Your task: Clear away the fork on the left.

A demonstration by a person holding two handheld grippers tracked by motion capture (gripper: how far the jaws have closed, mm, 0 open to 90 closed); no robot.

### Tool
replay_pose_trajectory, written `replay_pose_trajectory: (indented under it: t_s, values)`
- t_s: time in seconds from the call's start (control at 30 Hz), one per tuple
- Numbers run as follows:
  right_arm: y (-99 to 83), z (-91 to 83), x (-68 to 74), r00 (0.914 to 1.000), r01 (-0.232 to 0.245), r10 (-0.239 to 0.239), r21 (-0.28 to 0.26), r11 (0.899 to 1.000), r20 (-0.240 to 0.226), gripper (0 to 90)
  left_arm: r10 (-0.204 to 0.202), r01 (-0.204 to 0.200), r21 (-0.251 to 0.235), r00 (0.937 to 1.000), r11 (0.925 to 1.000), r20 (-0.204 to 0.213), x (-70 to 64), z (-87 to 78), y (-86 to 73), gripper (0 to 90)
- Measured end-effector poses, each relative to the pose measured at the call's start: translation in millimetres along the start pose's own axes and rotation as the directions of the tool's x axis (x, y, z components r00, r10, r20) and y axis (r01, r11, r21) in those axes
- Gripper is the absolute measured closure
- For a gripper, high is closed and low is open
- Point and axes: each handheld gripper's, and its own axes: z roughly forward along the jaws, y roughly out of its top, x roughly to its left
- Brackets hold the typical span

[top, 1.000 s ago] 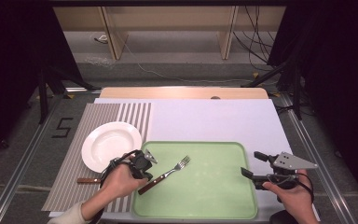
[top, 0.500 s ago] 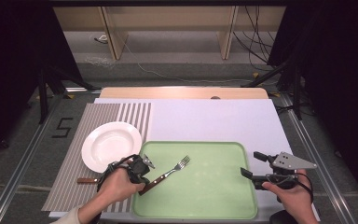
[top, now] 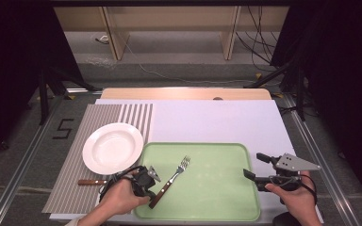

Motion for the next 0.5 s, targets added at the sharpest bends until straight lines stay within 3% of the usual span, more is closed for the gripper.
replay_pose_trajectory:
  t_s: [0.33, 0.5]
  values:
    - [0.1, 0.0, 0.3, 1.0000, 0.000, 0.000, 0.001, 1.000, 0.001, 20.1, 0.057, -0.057, -0.010, 0.9968, 0.9983, 0.055, -17.7, 5.5, 7.1, 89.5]
    - [0.2, 0.2, 0.4, 1.0000, 0.001, -0.001, 0.001, 1.000, 0.001, 20.1, 0.114, -0.112, -0.025, 0.9899, 0.9934, 0.084, -25.6, 9.4, 13.9, 89.3]
